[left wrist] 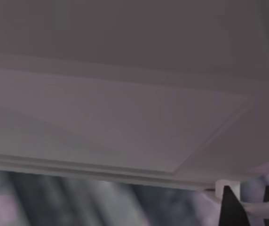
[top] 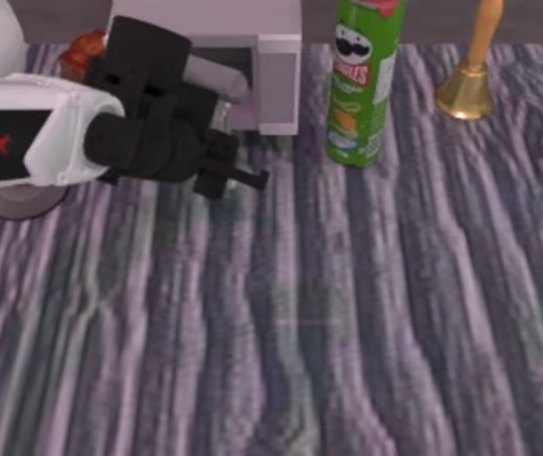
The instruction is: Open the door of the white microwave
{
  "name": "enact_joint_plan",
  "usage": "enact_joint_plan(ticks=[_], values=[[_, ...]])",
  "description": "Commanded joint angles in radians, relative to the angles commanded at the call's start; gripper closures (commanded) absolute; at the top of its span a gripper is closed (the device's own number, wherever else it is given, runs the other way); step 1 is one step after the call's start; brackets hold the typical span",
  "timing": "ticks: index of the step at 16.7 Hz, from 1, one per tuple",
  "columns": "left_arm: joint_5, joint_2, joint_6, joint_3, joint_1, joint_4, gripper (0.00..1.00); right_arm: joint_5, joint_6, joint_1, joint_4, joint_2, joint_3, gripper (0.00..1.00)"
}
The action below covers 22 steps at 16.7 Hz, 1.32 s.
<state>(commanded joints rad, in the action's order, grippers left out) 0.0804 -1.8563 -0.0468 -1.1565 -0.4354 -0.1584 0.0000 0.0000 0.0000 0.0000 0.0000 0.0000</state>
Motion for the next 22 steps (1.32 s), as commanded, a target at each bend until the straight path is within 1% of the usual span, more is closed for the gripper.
enact_joint_plan(ticks=[4,22], values=[[0.024,0.012,-0.035,0.018,0.016,0.001,1.0,0.0,0.0,0.0,0.0,0.0,0.0,0.0],[0.024,0.012,-0.035,0.018,0.016,0.001,1.0,0.0,0.0,0.0,0.0,0.0,0.0,0.0]])
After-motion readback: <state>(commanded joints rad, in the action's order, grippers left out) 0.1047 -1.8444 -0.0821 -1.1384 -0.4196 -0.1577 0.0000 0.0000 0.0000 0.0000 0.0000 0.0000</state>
